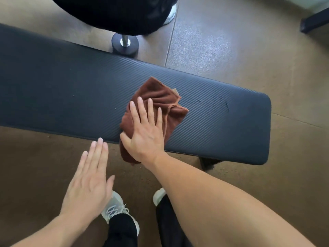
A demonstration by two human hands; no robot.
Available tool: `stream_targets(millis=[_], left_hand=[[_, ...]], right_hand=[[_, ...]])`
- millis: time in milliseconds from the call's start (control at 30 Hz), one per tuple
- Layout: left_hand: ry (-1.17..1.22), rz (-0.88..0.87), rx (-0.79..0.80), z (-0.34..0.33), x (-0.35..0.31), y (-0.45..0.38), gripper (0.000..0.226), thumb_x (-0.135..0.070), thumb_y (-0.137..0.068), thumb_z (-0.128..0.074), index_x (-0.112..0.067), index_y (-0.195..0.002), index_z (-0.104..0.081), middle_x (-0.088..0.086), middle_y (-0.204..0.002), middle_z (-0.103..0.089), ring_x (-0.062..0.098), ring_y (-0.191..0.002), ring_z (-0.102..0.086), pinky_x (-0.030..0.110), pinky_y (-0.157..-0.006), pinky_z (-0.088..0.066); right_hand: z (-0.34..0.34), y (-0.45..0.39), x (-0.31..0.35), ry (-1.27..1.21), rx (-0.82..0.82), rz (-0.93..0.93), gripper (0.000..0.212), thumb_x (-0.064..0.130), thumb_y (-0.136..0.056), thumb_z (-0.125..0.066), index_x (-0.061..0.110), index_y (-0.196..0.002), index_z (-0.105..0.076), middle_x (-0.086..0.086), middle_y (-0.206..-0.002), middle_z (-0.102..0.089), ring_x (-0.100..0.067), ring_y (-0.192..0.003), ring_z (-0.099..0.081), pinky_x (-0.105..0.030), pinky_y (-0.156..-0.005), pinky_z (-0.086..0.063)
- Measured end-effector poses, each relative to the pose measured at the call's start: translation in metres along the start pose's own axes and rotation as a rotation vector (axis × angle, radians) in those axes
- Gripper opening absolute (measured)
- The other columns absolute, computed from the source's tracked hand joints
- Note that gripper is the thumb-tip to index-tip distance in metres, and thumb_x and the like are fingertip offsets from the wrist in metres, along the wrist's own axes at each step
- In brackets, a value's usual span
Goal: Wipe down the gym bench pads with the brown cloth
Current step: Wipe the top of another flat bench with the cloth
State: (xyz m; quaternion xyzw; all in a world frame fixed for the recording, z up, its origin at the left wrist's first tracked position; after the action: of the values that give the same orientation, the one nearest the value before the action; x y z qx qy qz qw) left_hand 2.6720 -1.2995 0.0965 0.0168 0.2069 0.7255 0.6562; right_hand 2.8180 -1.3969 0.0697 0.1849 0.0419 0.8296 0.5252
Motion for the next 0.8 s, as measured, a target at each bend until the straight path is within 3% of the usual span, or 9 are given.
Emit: stream_targets(millis=[200,300,467,600,700,800], left_hand=[[0.025,-0.05,0.029,0.004,-0.046,-0.045,0.084,-0.044,-0.093,-0.037,-0.006,-0.161,-0.005,0.011,-0.17,-0.006,0.022,-0.157,-0.005,0.041,-0.126,-0.008],[0.04,-0.058,0.011,0.01,-0.082,-0.082,0.083,-0.044,-0.096,-0.039,-0.01,-0.162,-0.002,0.007,-0.171,0.0,0.018,-0.157,0.003,0.04,-0.127,-0.005],[0.096,-0.096,0.007,0.019,-0.15,-0.145,0.082,-0.046,-0.1,-0.048,-0.011,-0.162,-0.007,0.006,-0.171,0.002,0.019,-0.157,0.007,0.044,-0.127,-0.006],[0.011,-0.145,0.106,0.024,-0.197,-0.196,0.123,-0.07,-0.08,-0.065,-0.017,-0.161,0.011,0.005,-0.169,0.017,0.024,-0.155,0.017,0.044,-0.127,0.002],[-0.031,-0.098,0.287,0.007,-0.217,-0.226,0.154,-0.089,-0.056,-0.067,-0.017,-0.155,0.028,0.008,-0.163,0.034,0.028,-0.15,0.031,0.048,-0.123,0.013],[-0.087,-0.017,0.454,-0.018,-0.222,-0.234,0.17,-0.095,-0.043,-0.066,-0.017,-0.143,0.047,0.012,-0.149,0.054,0.034,-0.136,0.051,0.055,-0.114,0.025]], right_hand=[[0.028,-0.041,-0.04,0.052,-0.077,0.233,0.083,0.056,-0.088,-0.051,0.027,-0.163,-0.031,0.003,-0.173,-0.02,-0.023,-0.161,-0.008,-0.053,-0.128,-0.002],[0.048,-0.062,-0.093,0.082,-0.073,0.204,0.08,0.056,-0.09,-0.045,0.029,-0.164,-0.029,0.005,-0.173,-0.019,-0.022,-0.161,-0.008,-0.051,-0.129,0.001],[0.092,-0.059,-0.236,0.029,-0.08,-0.072,0.084,0.057,-0.086,-0.034,0.028,-0.165,-0.026,0.004,-0.172,-0.025,-0.02,-0.16,-0.013,-0.046,-0.13,0.001],[0.123,-0.013,-0.376,-0.047,-0.104,-0.371,0.082,0.054,-0.086,-0.031,0.022,-0.162,-0.033,-0.002,-0.166,-0.038,-0.022,-0.158,-0.021,-0.044,-0.13,0.002],[0.133,0.021,-0.442,-0.289,-0.166,-0.566,0.079,0.051,-0.083,-0.037,0.017,-0.154,-0.045,-0.011,-0.153,-0.051,-0.03,-0.146,-0.04,-0.047,-0.128,-0.016],[0.125,0.032,-0.451,-0.506,-0.211,-0.678,0.068,0.047,-0.084,-0.042,0.021,-0.147,-0.051,-0.01,-0.144,-0.055,-0.031,-0.133,-0.05,-0.04,-0.112,-0.036]])
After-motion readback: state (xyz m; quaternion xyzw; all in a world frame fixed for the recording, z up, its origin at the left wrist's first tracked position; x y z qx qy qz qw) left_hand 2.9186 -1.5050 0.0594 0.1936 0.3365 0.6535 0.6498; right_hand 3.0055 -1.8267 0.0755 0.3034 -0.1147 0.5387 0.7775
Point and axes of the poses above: each hand's wrist, its own y-axis away from the middle knuckle, its own z-axis out of the back of the hand, x = y × z, the point moved 9 cm from there along -y, towards the middle knuckle
